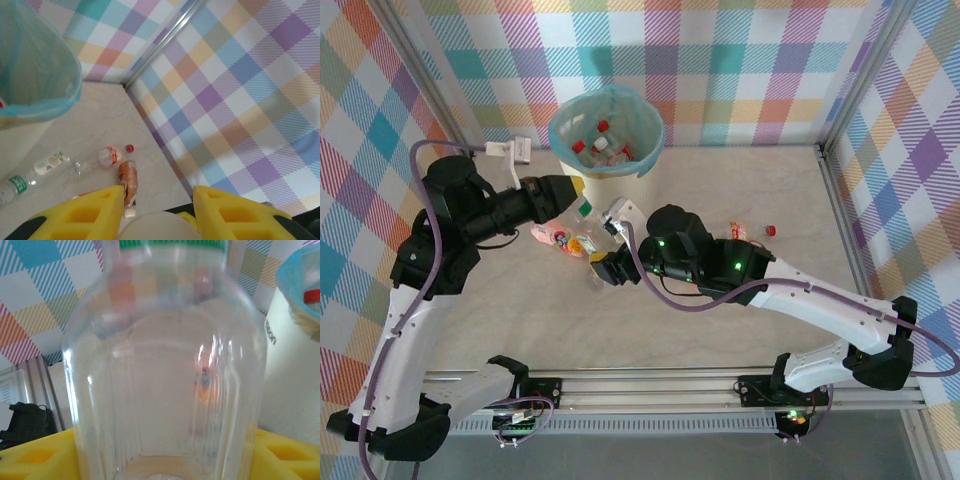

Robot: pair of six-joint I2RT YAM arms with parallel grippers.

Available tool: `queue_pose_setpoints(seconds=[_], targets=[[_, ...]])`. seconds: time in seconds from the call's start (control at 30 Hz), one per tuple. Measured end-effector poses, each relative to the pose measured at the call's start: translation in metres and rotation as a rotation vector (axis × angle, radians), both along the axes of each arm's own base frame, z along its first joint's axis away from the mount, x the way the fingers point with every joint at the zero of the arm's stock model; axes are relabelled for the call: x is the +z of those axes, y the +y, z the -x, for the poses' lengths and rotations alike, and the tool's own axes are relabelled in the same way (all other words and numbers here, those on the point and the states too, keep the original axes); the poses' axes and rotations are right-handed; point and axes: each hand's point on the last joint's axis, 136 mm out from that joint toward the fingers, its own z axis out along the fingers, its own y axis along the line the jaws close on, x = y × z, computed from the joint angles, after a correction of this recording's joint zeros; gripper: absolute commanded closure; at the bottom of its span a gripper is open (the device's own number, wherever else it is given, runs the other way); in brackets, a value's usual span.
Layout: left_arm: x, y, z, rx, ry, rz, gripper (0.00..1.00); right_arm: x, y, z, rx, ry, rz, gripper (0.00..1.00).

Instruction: Put the plastic bottles in the bin

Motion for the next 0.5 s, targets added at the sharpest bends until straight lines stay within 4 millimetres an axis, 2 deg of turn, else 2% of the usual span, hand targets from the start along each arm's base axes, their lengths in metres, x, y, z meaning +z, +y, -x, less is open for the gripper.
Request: queue_pose_setpoints(seconds=[0.1,0.23,0.37,0.5], targets=[[0.014,0.002,-0.004,0.018,-0.037,0.011,1.0,0.005,-0.001,-0.004,-0.005,-0.019,-0.009,0.16],[0.022,0.004,-0.011,0.052,-0.056,0.013,1.0,0.013,-0.002,-0.009,-0.017,-0.049,-0.019,0.0],[0.028,0.011,-0.025,0.12,-0.066,0.002,1.0,0.014,-0.006,-0.017,-0.062,-0.074,-0.013,0.0],[0.045,0.019,-0.043,0.204,-0.109,-0.017,1.0,0.018,-0.018,-0.034,-0.158,-0.112,0.0,0.0]])
